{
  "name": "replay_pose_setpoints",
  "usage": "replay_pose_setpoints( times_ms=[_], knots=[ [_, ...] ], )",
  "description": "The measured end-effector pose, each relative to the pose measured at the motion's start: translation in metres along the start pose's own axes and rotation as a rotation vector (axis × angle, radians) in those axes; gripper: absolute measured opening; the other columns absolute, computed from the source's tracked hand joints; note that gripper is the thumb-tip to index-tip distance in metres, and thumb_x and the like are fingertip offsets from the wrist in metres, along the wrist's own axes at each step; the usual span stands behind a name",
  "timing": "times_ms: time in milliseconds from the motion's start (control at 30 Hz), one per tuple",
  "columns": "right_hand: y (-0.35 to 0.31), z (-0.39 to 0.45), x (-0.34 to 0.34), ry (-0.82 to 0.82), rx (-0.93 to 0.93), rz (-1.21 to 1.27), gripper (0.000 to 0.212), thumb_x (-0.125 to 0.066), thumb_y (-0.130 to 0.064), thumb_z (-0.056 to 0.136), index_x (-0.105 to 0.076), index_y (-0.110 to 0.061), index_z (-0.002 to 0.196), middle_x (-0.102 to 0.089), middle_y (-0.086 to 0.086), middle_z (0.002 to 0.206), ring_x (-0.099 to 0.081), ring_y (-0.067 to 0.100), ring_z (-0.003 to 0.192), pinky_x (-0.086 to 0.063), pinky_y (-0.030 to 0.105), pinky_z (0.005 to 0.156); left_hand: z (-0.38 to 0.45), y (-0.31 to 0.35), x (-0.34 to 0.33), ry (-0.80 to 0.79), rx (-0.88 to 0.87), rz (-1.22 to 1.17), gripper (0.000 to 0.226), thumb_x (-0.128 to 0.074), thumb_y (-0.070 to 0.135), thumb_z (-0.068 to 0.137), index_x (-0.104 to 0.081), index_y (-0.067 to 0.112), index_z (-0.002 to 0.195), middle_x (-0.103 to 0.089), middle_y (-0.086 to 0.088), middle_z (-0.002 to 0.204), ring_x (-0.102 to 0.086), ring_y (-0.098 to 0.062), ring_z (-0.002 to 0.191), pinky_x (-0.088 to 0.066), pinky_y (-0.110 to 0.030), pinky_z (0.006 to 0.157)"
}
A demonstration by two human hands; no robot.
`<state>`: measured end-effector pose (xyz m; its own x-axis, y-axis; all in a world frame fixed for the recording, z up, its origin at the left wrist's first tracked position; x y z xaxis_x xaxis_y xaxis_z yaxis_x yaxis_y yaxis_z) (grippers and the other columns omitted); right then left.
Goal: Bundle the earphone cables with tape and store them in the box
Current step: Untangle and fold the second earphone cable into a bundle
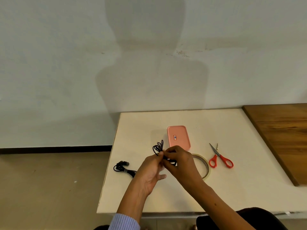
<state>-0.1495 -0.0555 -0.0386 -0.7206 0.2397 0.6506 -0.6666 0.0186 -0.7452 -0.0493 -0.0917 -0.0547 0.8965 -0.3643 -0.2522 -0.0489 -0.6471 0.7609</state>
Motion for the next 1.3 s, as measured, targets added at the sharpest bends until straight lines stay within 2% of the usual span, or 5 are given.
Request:
replay_pose_setpoints(
  times_ms=[200, 400, 633, 800, 1300],
  knots=[
    [0.0, -0.001, -0.001, 0.121, -0.031, -0.007, 0.02, -0.061, -0.002, 0.086, -0.074, -0.011, 0.099, -0.066, 0.005, 0.094, -0.063, 0.014, 0.079, -0.053, 0.022, 0.071, 0.0, 0.002, -0.007, -0.075, -0.01, -0.156, 0.026, -0.04, 0.021, 0.1, -0.064, 0.012, 0.104, -0.069, -0.008, 0.101, -0.064, -0.019, 0.098, -0.05, -0.04, 0.091],
    [-0.007, -0.004, 0.001, 0.304, -0.169, 0.258, 0.026, -0.059, 0.003, 0.087, -0.072, -0.01, 0.105, -0.058, -0.001, 0.096, -0.054, -0.015, 0.086, -0.042, 0.001, 0.071, 0.001, 0.001, -0.018, -0.001, -0.169, -0.398, 0.028, -0.043, 0.013, 0.098, -0.062, -0.001, 0.113, -0.07, -0.017, 0.106, -0.071, -0.019, 0.092, -0.057, -0.024, 0.073],
    [-0.019, 0.003, -0.019, 0.253, -0.183, 0.193, 0.023, -0.06, 0.0, 0.085, -0.075, -0.014, 0.096, -0.064, -0.003, 0.087, -0.062, 0.011, 0.071, -0.054, 0.029, 0.065, -0.002, -0.007, -0.01, 0.101, -0.143, -0.742, 0.029, -0.043, 0.017, 0.097, -0.061, 0.0, 0.113, -0.072, -0.011, 0.09, -0.071, -0.017, 0.083, -0.053, -0.026, 0.077],
    [-0.03, 0.004, -0.028, 0.209, -0.179, 0.199, 0.019, -0.061, -0.009, 0.085, -0.075, -0.019, 0.092, -0.068, -0.003, 0.087, -0.064, 0.011, 0.074, -0.054, 0.03, 0.066, -0.005, -0.005, 0.009, 0.278, -0.159, -0.602, 0.018, -0.05, 0.013, 0.095, -0.065, 0.003, 0.095, -0.07, -0.006, 0.068, -0.07, -0.011, 0.062, -0.053, -0.02, 0.057],
    [-0.025, -0.004, -0.026, 0.181, -0.256, 0.267, 0.02, -0.061, -0.005, 0.083, -0.071, -0.022, 0.088, -0.068, -0.007, 0.085, -0.064, 0.006, 0.078, -0.054, 0.023, 0.073, -0.016, 0.002, 0.013, 0.342, -0.111, -0.44, 0.014, -0.054, 0.008, 0.092, -0.066, 0.0, 0.09, -0.069, -0.011, 0.071, -0.069, -0.015, 0.061, -0.056, -0.023, 0.052]
  ],
)
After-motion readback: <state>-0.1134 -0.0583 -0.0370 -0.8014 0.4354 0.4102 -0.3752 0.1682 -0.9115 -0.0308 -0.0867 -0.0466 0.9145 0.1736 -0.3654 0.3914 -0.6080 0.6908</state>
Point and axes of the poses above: each hand's wrist, its own z-axis towards the middle knuckle, its own x-axis out of the back of the hand, y = z × x, the point moved 3 cm from there along z, towards the middle knuckle
